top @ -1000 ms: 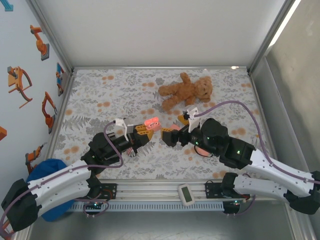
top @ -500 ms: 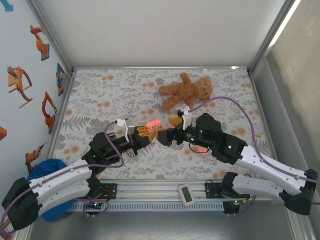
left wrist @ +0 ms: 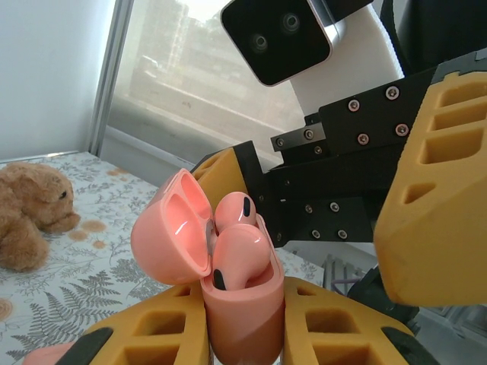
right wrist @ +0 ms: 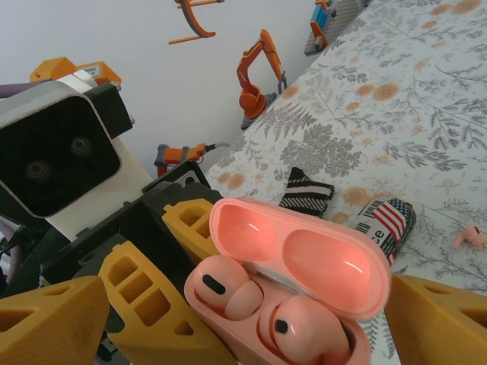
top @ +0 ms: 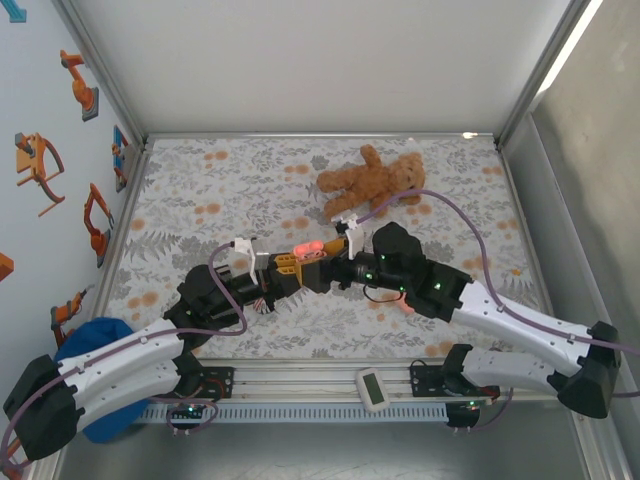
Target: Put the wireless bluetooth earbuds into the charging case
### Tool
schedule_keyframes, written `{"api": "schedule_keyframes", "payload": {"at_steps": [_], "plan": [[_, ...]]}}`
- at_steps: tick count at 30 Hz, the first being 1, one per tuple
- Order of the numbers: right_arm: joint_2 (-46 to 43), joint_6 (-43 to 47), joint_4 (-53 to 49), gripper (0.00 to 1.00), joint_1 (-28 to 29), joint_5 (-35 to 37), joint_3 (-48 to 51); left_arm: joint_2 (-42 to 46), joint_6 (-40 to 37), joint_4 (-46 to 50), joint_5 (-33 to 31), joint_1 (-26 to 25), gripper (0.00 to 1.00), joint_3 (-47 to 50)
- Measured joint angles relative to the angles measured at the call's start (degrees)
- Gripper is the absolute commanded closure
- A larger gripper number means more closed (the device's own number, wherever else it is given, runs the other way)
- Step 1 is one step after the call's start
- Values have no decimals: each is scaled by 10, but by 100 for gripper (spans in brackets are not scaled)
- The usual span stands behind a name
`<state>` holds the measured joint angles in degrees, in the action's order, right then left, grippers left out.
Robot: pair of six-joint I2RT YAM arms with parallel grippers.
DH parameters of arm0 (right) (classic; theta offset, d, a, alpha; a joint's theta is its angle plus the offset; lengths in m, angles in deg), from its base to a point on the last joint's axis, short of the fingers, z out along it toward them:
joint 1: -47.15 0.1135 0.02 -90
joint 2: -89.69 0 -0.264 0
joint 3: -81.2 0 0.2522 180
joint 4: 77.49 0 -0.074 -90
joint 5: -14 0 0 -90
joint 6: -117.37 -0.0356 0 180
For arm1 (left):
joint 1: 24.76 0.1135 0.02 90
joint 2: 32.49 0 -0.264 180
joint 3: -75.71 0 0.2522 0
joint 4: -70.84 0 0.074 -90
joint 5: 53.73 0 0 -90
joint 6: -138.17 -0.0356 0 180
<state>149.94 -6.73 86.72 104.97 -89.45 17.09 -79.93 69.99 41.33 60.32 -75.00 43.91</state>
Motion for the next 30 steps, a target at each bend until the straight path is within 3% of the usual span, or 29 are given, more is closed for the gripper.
{"api": "schedule_keyframes", "payload": {"at_steps": [30], "plan": [[-32, 1, 42, 16, 0, -22, -3, 27, 0, 10, 0, 0, 89, 0]]}}
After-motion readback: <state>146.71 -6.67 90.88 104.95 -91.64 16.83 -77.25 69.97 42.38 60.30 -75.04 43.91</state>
